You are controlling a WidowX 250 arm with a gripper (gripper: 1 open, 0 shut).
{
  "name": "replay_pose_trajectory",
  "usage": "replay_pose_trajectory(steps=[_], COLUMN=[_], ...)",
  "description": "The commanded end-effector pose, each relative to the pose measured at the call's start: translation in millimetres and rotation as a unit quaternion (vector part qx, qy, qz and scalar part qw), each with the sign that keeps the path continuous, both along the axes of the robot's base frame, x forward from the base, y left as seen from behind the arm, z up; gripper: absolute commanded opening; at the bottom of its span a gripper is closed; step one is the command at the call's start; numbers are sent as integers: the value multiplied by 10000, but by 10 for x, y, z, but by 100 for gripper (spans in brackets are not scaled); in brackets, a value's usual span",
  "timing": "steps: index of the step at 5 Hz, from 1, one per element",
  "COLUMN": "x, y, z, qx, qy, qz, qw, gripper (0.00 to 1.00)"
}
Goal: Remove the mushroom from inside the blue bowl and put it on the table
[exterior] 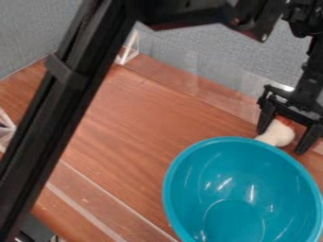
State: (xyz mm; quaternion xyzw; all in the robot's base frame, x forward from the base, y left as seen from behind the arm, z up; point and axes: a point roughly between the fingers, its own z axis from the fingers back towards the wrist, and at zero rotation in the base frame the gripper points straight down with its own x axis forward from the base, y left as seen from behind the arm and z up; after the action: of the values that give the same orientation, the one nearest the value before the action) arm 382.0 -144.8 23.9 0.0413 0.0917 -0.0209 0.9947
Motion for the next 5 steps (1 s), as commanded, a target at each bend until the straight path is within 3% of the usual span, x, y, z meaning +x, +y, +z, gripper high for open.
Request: replay_pose_trajectory(steps=[1, 2, 5], x=[113, 123, 49], y=[38, 39, 240], z=[-23, -28, 60], qx=[32, 51, 112], qy=[-290, -243, -266], qz=[622, 645, 932], qw=[9976, 9976, 9952], gripper=[100, 0, 0])
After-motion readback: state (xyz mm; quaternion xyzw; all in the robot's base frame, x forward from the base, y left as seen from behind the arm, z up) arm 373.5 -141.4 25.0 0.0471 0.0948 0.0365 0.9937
